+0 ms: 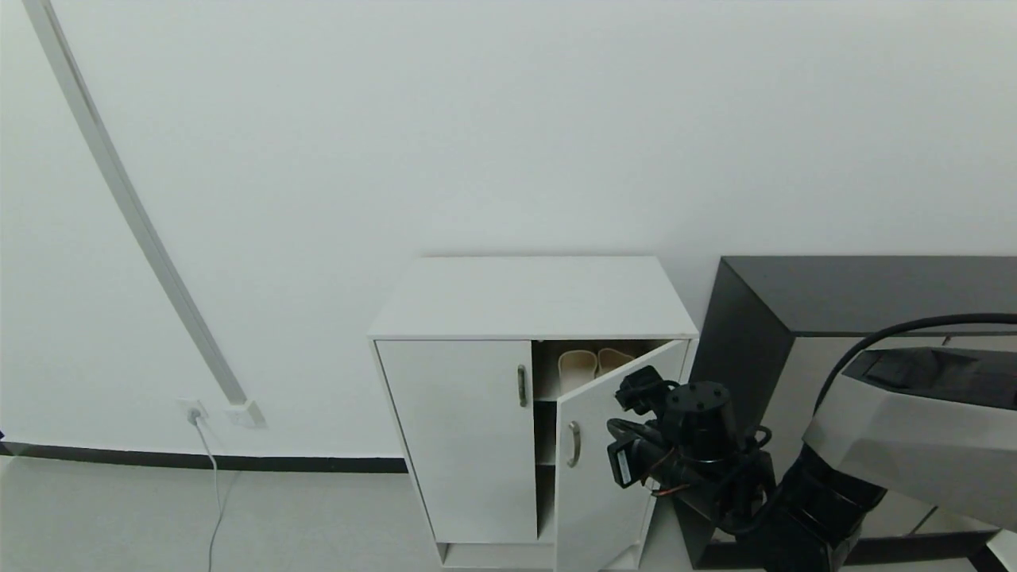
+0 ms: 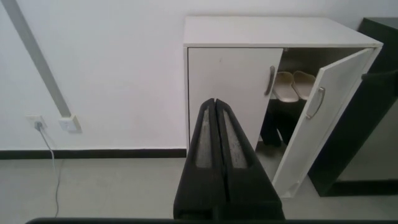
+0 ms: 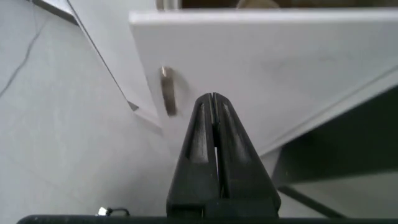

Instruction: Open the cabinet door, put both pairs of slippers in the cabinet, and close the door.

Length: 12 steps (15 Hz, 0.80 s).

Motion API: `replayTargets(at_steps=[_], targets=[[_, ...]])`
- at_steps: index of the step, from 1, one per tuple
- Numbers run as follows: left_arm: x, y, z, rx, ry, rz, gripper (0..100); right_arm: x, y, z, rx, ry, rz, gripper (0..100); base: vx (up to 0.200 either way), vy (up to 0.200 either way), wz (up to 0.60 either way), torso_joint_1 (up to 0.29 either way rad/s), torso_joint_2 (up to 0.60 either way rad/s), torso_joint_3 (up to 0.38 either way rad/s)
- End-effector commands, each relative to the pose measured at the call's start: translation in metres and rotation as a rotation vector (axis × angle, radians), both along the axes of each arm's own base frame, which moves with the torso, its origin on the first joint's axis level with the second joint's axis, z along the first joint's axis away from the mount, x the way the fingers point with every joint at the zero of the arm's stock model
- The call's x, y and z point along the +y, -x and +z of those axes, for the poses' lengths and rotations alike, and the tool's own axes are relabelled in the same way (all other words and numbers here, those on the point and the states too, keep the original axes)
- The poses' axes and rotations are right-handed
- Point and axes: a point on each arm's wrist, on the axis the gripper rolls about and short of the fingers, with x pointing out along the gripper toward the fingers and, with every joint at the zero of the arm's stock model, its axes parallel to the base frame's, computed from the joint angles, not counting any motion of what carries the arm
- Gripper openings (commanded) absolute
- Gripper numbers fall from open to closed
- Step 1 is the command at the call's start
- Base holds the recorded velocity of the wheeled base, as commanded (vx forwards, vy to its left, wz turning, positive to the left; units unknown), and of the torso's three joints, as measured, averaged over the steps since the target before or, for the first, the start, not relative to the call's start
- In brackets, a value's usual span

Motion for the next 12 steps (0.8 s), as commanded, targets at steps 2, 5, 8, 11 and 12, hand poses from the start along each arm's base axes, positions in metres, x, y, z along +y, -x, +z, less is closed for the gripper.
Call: replayTargets(at_steps=[2,5,8,11,12], targets=[[0.000,0.000,0.000,0.002,0.000,0.001,0,-0.005,0.010,-0.009,0.020,0.015,0.004,0,0.100,0.000,0.00,0.001,0.00,0.001],[0.000,0.000,0.000,0.002,0.000,0.001,0,-0.010,0.019,-0.017,0.017,0.013,0.010,0,0.200,0.000,0.00,-0.007,0.00,0.005],[0.000,0.000,0.000,0.002,0.002,0.001,0,-0.011,0.020,-0.020,0.024,0.019,0.010,0,0.133,0.000,0.00,0.011,0.01,0.003],[0.000,0.000,0.000,0.002,0.002,0.002,0,-0.006,0.013,-0.021,0.012,0.009,0.007,0,0.000,0.000,0.00,0.000,0.00,0.000],[0.000,0.000,0.000,0.002,0.002,0.002,0,-0.004,0.008,-0.022,0.006,0.005,0.004,0,0.000,0.000,0.00,0.000,0.00,0.000]])
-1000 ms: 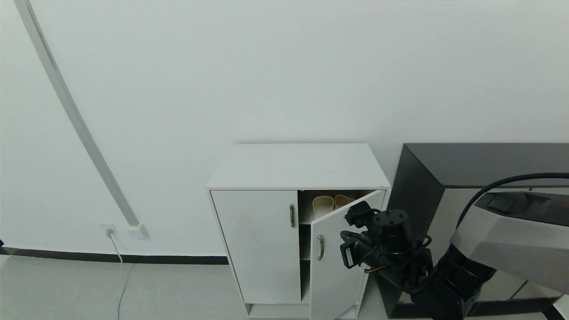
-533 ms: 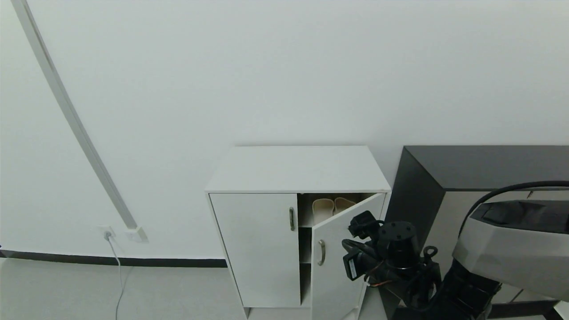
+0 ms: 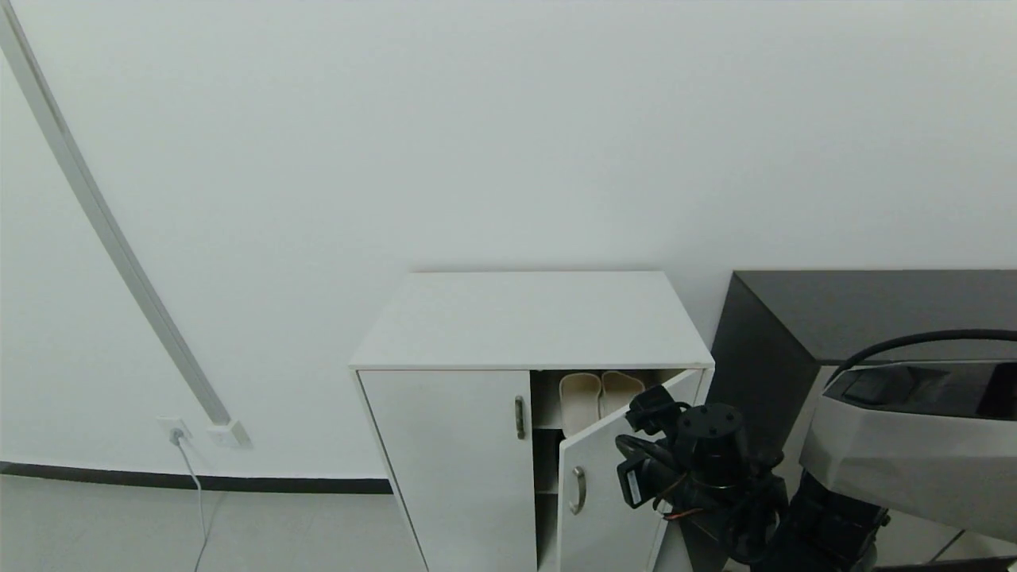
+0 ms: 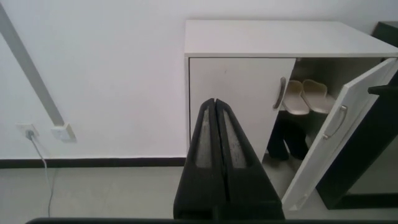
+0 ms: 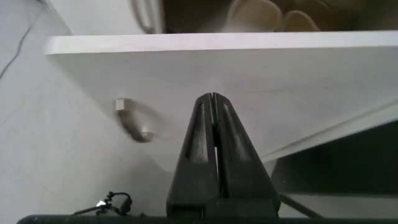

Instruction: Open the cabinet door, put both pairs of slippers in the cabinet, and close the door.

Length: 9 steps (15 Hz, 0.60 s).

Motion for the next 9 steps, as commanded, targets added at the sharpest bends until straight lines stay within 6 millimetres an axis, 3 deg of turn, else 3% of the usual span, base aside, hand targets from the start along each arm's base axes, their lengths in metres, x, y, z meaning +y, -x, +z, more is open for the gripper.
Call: replayTargets(at_steps=[1,9], targets=[[0.000,0.000,0.000,0.000,0.001,0.001,0,0.003,-0.010,-0.005,-0.006,-0.004,-0.008,0,0.000,0.000,0.00,0.000,0.00,0.000],[0.000,0.000,0.000,0.000,0.002,0.002,0,0.012,-0.062,-0.019,-0.053,-0.038,-0.070,0,0.000,0.000,0.00,0.000,0.00,0.000]])
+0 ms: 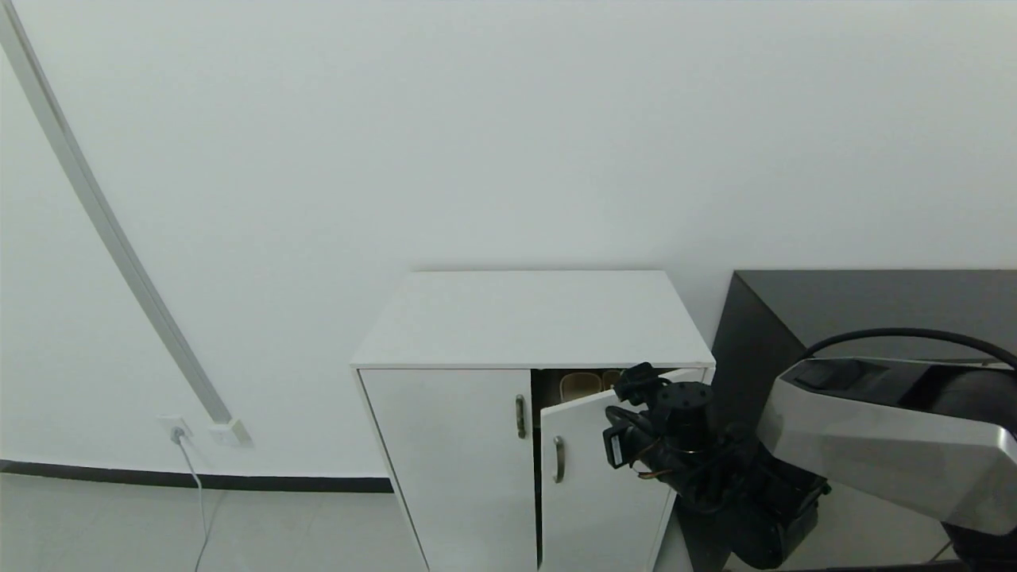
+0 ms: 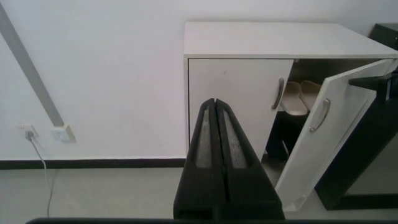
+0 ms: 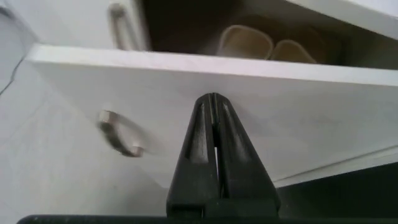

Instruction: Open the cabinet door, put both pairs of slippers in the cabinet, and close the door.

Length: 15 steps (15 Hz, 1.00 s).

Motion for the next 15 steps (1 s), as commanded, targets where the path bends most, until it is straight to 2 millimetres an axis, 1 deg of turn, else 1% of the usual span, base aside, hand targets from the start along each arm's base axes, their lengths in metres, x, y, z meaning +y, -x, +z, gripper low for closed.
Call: replayTargets(at_steps=[1,2,4,10,15], targets=[[0.000,0.000,0.000,0.000,0.001,0.001,0,-0.001,-0.016,-0.007,0.013,0.010,-0.025,0,0.000,0.000,0.00,0.000,0.00,0.000],[0.000,0.000,0.000,-0.001,0.001,0.001,0,-0.001,-0.022,-0.004,0.006,0.004,-0.032,0,0.000,0.000,0.00,0.000,0.00,0.000],[0.000,0.000,0.000,0.000,0.001,0.001,0,-0.001,-0.032,-0.006,-0.002,-0.001,-0.045,0,0.000,0.000,0.00,0.000,0.00,0.000],[0.000,0.000,0.000,0.002,0.001,0.001,0,-0.005,-0.049,-0.005,0.001,0.001,-0.074,0,0.000,0.000,0.00,0.000,0.00,0.000],[0.000,0.000,0.000,-0.001,0.001,0.001,0,-0.008,-0.054,-0.002,-0.001,0.000,-0.084,0,0.000,0.000,0.00,0.000,0.00,0.000]])
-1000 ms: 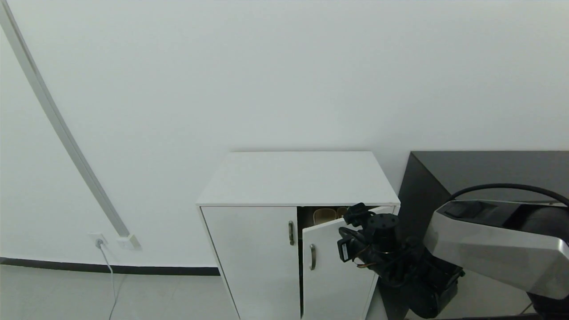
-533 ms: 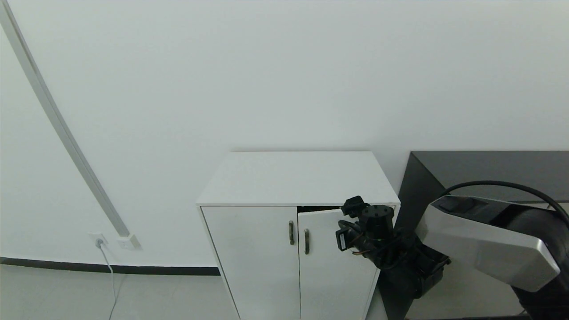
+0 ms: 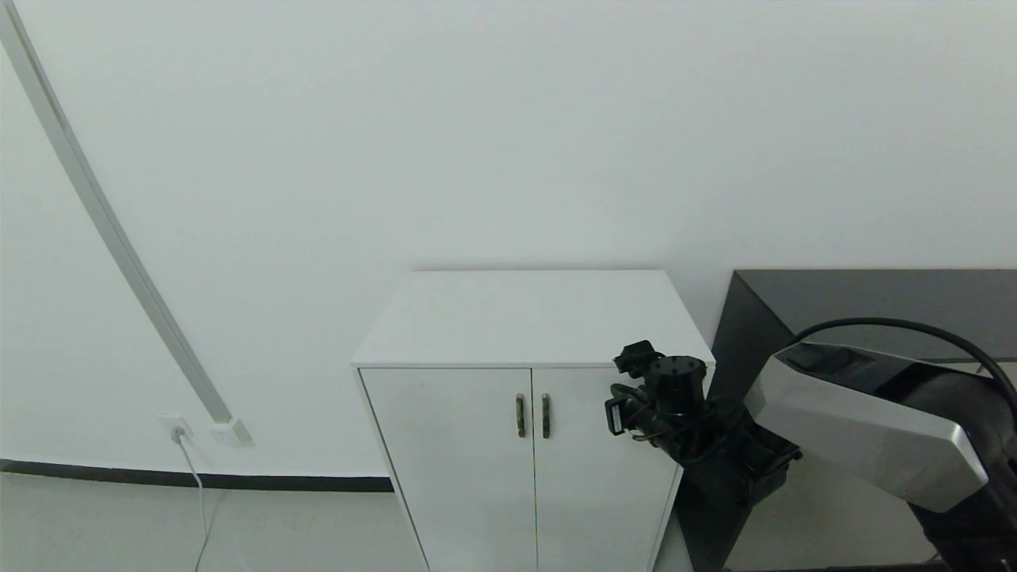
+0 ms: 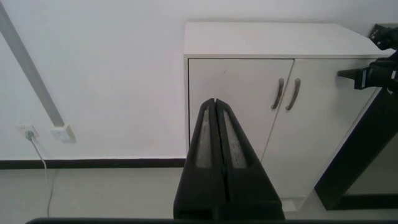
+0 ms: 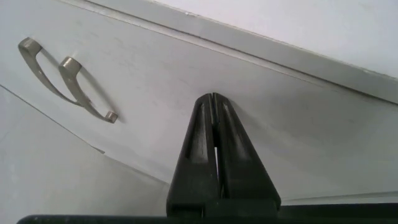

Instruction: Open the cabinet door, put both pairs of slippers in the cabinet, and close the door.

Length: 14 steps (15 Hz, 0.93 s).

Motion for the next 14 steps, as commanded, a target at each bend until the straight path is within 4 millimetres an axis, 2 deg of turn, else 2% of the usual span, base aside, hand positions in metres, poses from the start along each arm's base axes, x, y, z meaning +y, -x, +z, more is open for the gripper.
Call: replayTargets(at_steps=[1,9,11,14], targets=[[0.000,0.000,0.000,0.001,0.001,0.000,0,-0.001,-0.001,0.000,-0.001,-0.001,-0.002,0,0.000,0.000,0.00,0.000,0.00,0.000],[0.000,0.000,0.000,-0.001,0.002,0.002,0,-0.001,-0.001,0.003,-0.011,-0.006,-0.002,0,0.000,0.000,0.00,0.000,0.00,0.000],[0.000,0.000,0.000,-0.001,0.001,0.000,0,0.000,0.007,0.008,-0.011,-0.006,0.007,0,0.000,0.000,0.00,0.000,0.00,0.000],[0.000,0.000,0.000,0.002,0.001,0.000,0,-0.003,0.029,0.023,-0.027,-0.015,0.027,0,0.000,0.000,0.00,0.000,0.00,0.000]])
